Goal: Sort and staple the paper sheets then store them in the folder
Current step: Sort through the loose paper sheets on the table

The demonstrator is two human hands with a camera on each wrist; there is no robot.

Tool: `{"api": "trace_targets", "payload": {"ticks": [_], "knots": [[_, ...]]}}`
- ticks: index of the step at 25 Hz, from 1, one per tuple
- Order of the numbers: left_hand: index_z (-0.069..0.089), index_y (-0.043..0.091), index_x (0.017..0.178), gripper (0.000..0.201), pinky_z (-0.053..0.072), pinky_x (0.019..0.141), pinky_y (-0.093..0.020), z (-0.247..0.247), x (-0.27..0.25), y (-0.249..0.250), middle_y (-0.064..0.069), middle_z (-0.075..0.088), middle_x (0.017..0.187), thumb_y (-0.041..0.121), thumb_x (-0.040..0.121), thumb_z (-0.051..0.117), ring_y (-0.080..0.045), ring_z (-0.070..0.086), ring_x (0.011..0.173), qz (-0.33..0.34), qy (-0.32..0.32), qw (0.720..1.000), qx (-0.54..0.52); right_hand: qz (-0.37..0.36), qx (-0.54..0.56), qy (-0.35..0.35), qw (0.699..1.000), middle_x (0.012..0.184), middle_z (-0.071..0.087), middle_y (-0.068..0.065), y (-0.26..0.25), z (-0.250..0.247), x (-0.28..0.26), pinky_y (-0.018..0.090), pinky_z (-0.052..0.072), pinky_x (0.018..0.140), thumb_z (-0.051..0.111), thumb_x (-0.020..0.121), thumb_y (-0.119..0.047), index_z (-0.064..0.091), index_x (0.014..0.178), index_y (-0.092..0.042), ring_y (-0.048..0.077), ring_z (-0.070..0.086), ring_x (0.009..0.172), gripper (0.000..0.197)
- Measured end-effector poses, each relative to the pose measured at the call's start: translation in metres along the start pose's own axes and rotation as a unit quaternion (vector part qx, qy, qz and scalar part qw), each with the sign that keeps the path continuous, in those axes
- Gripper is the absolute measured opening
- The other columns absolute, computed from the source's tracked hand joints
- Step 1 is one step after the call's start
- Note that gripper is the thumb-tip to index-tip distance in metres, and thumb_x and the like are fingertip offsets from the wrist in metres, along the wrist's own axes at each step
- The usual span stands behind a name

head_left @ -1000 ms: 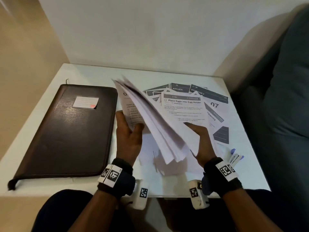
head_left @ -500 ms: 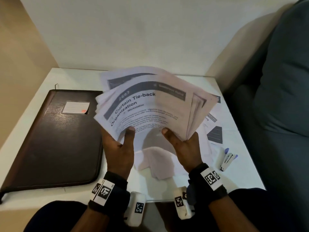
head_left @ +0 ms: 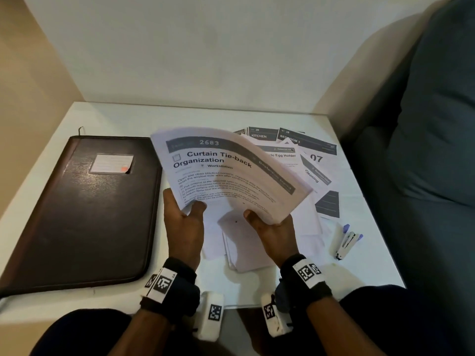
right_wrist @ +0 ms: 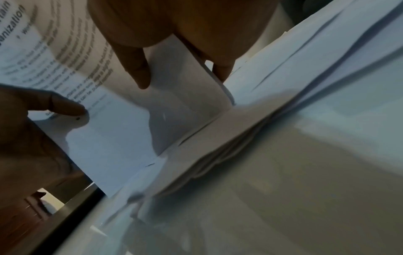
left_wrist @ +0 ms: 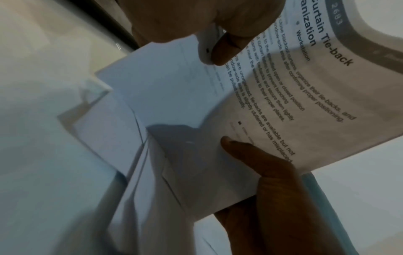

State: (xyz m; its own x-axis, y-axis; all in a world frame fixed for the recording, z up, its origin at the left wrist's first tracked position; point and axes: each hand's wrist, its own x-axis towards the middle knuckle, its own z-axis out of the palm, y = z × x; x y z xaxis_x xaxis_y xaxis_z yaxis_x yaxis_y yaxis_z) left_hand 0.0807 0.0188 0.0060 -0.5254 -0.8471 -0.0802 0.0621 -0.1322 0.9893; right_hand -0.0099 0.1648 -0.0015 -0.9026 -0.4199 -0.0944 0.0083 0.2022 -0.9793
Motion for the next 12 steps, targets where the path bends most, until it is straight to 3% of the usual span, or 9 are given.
{"api": "trace_targets", "payload": {"ticks": [2,4,6,9,11,12], "knots": [[0.058,0.040,0.114,0.051,0.058,0.092,-0.033,0.000,0.002,0.004,0.012,0.071,0.114,-0.006,0.093,0.060,-0.009,0.066,0.111,0.005,-0.039,0.999,0.002,0.016,-0.013,0.001,1.000,0.082,0.074,-0.019,-0.002,-0.001,0.002,0.032,0.059,0.078,0.076,0.087,-0.012,0.075,0.080,-0.045,0.005,0.069,0.079,0.034],[0.064,0.041,0.113,0.041,0.058,0.083,-0.020,-0.005,0.007,0.011,0.013,0.073,0.112,0.003,0.100,0.060,-0.005,0.068,0.107,0.012,-0.077,0.997,0.013,0.029,-0.023,0.006,0.999,0.082,0.075,-0.001,-0.011,0.000,0.006,0.035,0.058,0.074,0.075,0.086,-0.013,0.075,0.079,-0.021,0.021,0.068,0.078,0.011],[0.067,0.038,0.114,0.027,0.057,0.078,-0.016,-0.011,0.014,0.018,0.014,0.075,0.110,0.014,0.103,0.060,-0.003,0.070,0.104,0.016,-0.083,0.996,0.039,0.021,-0.038,-0.023,0.999,0.083,0.075,0.004,-0.021,0.005,0.007,0.040,0.058,0.076,0.076,0.086,-0.019,0.074,0.080,-0.016,0.022,0.070,0.079,0.007],[0.065,0.014,0.128,0.026,0.055,0.072,-0.012,-0.029,0.030,0.025,0.010,0.072,0.107,0.018,0.103,0.061,0.006,0.069,0.090,0.022,0.012,0.998,0.050,0.036,-0.008,-0.071,0.997,0.093,0.078,-0.001,-0.028,0.003,0.020,0.042,0.058,0.078,0.068,0.093,-0.044,0.075,0.093,-0.024,0.021,0.074,0.089,0.022],[0.065,0.019,0.124,0.023,0.056,0.083,-0.017,-0.047,0.041,0.030,0.012,0.069,0.109,0.019,0.101,0.063,0.007,0.066,0.092,0.031,0.101,0.993,0.053,0.066,-0.050,0.007,0.997,0.095,0.077,0.000,-0.017,-0.024,0.047,0.040,0.054,0.081,0.060,0.094,-0.056,0.073,0.100,-0.021,0.024,0.073,0.093,0.038],[0.065,0.027,0.117,0.019,0.054,0.089,-0.022,-0.055,0.045,0.033,0.013,0.067,0.109,0.020,0.100,0.063,0.004,0.064,0.097,0.023,0.126,0.990,0.050,0.075,-0.147,0.063,0.984,0.101,0.076,0.004,-0.008,-0.044,0.062,0.040,0.053,0.087,0.060,0.091,-0.060,0.072,0.106,-0.018,0.027,0.071,0.100,0.046]]}}
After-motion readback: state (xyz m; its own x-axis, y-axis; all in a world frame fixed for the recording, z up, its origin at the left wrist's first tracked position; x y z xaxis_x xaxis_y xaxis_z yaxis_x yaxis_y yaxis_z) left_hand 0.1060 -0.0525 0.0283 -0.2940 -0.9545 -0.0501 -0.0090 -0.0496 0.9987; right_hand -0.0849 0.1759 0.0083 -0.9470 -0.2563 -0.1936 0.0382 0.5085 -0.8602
